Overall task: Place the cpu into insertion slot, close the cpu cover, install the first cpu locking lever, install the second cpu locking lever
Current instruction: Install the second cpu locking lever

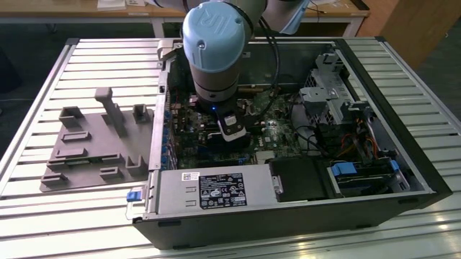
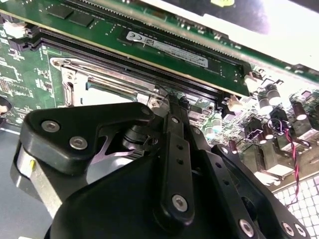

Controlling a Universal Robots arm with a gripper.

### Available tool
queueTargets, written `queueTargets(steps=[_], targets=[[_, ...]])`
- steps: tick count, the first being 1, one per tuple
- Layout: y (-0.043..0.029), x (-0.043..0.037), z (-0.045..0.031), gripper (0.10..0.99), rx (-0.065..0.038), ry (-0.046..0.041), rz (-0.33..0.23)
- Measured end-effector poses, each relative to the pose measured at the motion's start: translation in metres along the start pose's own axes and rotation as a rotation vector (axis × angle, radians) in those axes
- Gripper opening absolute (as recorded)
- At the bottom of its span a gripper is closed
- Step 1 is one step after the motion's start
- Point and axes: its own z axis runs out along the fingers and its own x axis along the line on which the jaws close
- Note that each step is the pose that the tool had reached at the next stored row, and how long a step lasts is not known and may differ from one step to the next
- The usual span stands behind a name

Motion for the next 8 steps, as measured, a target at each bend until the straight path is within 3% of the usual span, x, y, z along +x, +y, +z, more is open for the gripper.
queueTargets(steps=[8], targets=[[-0.0008, 0.0, 0.0018, 0.102, -0.002, 0.0007, 0.0]])
